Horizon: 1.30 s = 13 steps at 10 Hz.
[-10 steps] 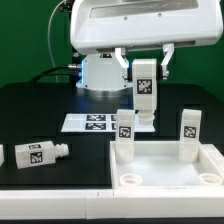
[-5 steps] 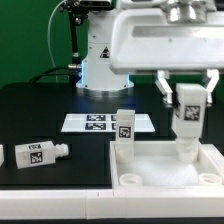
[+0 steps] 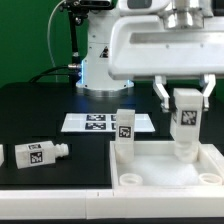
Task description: Assemble square table
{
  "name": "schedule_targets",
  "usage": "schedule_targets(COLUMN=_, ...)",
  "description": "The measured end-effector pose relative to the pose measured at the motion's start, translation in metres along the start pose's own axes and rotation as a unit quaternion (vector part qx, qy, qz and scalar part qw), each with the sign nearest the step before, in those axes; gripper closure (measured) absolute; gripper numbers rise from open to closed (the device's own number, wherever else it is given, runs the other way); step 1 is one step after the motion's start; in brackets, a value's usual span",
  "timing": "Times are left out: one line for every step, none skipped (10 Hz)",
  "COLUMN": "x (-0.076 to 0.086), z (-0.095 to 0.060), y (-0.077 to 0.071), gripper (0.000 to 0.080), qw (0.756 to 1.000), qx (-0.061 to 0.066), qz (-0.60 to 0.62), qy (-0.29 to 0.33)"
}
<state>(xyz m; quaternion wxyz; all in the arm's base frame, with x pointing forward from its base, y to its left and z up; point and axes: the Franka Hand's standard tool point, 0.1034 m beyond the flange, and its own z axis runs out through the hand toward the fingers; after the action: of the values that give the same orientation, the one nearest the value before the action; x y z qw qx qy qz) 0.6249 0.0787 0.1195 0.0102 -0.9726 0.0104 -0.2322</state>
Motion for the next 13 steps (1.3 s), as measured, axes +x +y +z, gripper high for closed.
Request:
schedule_targets(x=0.0, z=0.003, y=-0.013, gripper=0.0515, qw=1.0, qx=0.006, qz=0.003, qy=-0.003)
schedule_targets(x=0.002, z=0.004, y=-0.014, gripper=0.0515, qw=1.0, qx=0.007, qz=0.003, qy=-0.002)
schedule_targets(x=0.001, z=0.004, y=-0.014, gripper=0.0515, qw=1.0, qx=0.007, qz=0.004, qy=-0.003)
schedule_targets(x=0.001, z=0.004, y=-0.014, gripper=0.0515, qw=1.0, qx=0.007, qz=0.004, qy=-0.003)
schedule_targets(x=0.001, z=0.005, y=-0.014, gripper=0.0515, qw=1.0, qx=0.007, qz=0.003, qy=-0.003)
schedule_targets(x=0.0, z=0.006, y=-0.014, gripper=0.0515, qw=1.0, qx=0.007, qz=0.003, qy=-0.004)
schedule_targets(x=-0.006, z=0.011, y=-0.019, gripper=0.0515, qw=1.0, qx=0.008, qz=0.0, qy=-0.007)
schedule_targets(x=-0.013, z=0.016, y=-0.025, gripper=0.0515, qw=1.0, qx=0.009, qz=0.0, qy=-0.012)
schedule_targets(x=-0.018, z=0.021, y=-0.028, gripper=0.0515, qw=1.0, qx=0.01, qz=-0.001, qy=-0.016)
schedule_targets(x=-0.02, z=0.023, y=-0.029, gripper=0.0515, qw=1.0, qx=0.01, qz=-0.001, qy=-0.018)
schedule_targets(x=-0.021, z=0.024, y=-0.03, gripper=0.0515, qw=1.0, qx=0.01, qz=-0.002, qy=-0.018)
schedule_targets(x=-0.02, z=0.024, y=-0.031, gripper=0.0515, qw=1.0, qx=0.011, qz=-0.002, qy=-0.017)
schedule_targets(x=-0.019, z=0.024, y=-0.031, gripper=0.0515, qw=1.0, qx=0.011, qz=-0.002, qy=-0.015)
